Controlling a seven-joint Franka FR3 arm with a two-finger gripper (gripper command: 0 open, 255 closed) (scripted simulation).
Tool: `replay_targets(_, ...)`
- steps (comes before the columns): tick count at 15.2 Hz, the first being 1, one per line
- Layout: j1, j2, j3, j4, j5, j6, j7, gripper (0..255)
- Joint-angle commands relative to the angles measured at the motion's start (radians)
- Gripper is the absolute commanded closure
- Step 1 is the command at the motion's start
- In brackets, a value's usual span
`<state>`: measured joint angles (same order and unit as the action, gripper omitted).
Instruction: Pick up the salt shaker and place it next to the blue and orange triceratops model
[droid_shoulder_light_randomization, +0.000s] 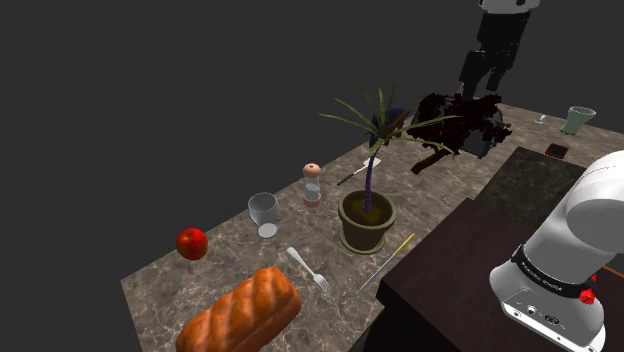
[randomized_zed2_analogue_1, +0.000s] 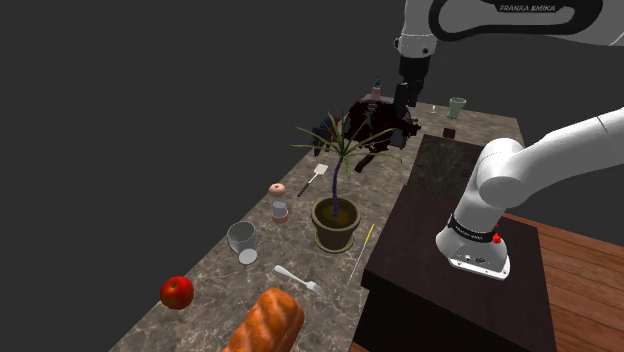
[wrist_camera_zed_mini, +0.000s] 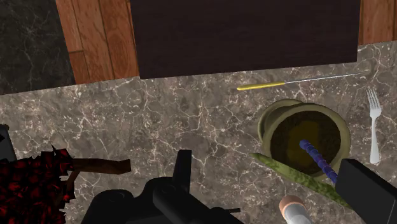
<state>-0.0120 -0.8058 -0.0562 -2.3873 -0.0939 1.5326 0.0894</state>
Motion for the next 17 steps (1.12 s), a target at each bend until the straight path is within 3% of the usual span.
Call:
replay_targets(1,0.0,0.0,0.0,0.0,0.0,0.0,0.0,0)
replay_targets(9,0.026,0.214,0.067,-0.026,0.043,0.249,0.109,0)
replay_targets(17,0.043,0.488,0.128,0.042,0.051,0.465,0.212,0)
